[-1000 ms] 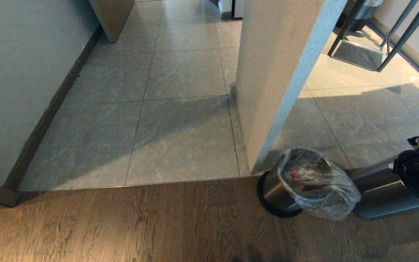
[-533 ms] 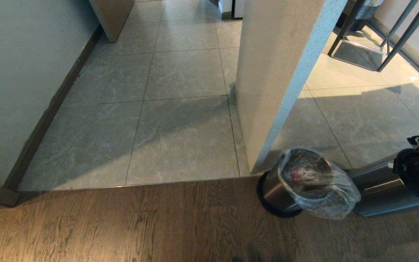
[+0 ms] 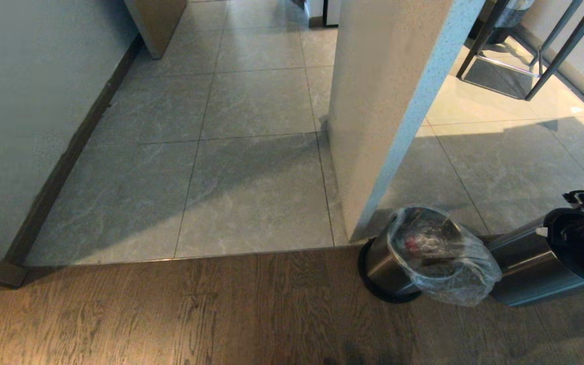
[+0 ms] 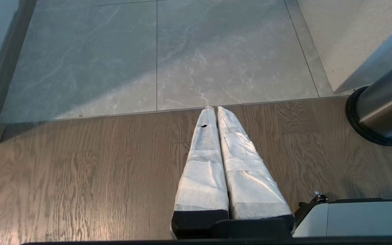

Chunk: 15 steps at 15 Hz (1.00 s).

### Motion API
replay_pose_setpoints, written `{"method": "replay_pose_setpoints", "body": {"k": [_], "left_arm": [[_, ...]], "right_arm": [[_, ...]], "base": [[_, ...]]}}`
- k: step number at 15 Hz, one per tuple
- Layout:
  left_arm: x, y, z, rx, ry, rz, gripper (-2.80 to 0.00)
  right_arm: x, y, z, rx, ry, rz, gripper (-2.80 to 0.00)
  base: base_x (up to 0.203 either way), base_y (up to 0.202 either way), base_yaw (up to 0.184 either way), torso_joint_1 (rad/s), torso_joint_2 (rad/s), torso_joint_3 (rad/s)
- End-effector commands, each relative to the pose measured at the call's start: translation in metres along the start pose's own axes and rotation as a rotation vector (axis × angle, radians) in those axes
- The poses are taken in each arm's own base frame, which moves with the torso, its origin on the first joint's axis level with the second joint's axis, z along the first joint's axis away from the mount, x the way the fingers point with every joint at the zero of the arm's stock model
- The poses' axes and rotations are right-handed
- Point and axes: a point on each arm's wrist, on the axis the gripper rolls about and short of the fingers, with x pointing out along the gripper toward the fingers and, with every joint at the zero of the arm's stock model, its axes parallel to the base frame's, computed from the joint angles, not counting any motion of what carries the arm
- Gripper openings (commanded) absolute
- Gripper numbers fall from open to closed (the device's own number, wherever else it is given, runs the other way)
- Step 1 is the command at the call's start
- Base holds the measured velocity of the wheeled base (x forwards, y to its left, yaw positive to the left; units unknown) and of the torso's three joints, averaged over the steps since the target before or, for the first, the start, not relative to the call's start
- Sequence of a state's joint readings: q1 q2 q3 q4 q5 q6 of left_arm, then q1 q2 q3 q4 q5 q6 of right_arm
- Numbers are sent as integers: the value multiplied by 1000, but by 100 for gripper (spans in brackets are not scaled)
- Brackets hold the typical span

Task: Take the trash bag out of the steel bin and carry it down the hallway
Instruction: Place the outer trash can on the ground, then pick up the trash bag

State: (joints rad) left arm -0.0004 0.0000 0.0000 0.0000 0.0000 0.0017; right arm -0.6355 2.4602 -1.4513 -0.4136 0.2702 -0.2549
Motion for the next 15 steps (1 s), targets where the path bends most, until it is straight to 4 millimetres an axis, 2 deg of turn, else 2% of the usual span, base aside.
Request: {"method": "replay_pose_setpoints", "body": {"k": [1, 3, 6, 10, 12, 15], "left_arm": [[0, 0, 0, 0, -1, 0, -280], [0, 0, 0, 0, 0, 0, -280], [0, 0, 0, 0, 0, 0, -280], [0, 0, 0, 0, 0, 0, -280], [0, 0, 0, 0, 0, 0, -280], [0, 0, 0, 0, 0, 0, -280]], "right_arm": [[-2, 1, 1, 1, -2, 6, 0], [-15, 1, 12, 4, -24, 14, 0], [-51, 8, 36, 9, -66, 76, 0], [-100, 40, 47, 122, 0, 185, 0], [-106, 64, 41, 203, 86, 271, 0], [-99, 90, 38, 275, 136, 338, 0]], "base": [[0, 0, 0, 0, 0, 0], [0, 0, 0, 0, 0, 0], [0, 0, 0, 0, 0, 0], [0, 0, 0, 0, 0, 0], [0, 0, 0, 0, 0, 0], [0, 0, 0, 0, 0, 0]]}}
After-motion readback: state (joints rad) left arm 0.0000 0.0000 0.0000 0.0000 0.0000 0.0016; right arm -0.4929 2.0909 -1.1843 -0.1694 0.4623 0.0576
